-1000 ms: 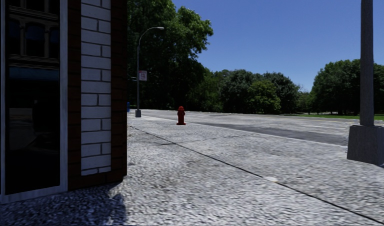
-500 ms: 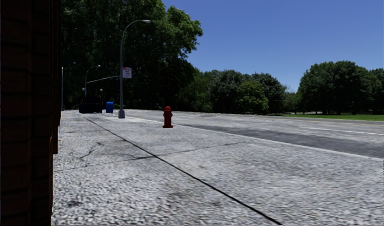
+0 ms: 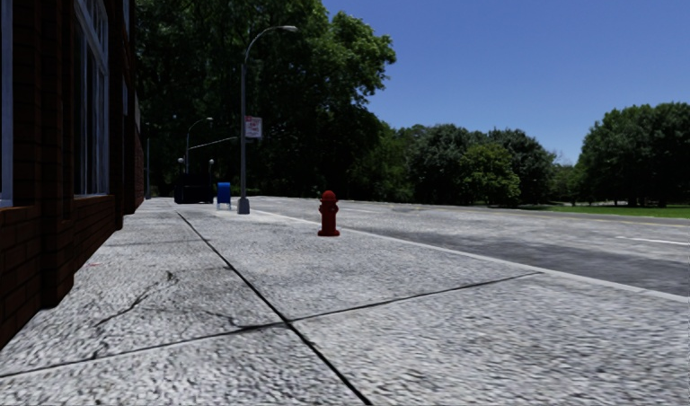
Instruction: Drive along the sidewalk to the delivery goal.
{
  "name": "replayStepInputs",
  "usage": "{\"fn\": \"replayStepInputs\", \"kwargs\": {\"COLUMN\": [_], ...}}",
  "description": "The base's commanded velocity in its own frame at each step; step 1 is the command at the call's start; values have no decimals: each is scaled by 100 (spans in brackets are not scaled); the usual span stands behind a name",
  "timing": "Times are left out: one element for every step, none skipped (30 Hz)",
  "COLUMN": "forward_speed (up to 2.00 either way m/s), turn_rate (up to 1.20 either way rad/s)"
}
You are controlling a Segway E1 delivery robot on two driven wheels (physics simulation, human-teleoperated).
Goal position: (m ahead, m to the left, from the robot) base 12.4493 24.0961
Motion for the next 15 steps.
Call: {"fn": "replayStepInputs", "kwargs": {"forward_speed": [200, 200, 200, 200, 200, 200, 200, 200, 200, 200, 200, 200, 200, 200, 200], "turn_rate": [34, 34, 34, 34, 34, 34, 34, 34, 34, 34, 34, 36, 37, 37, 37]}}
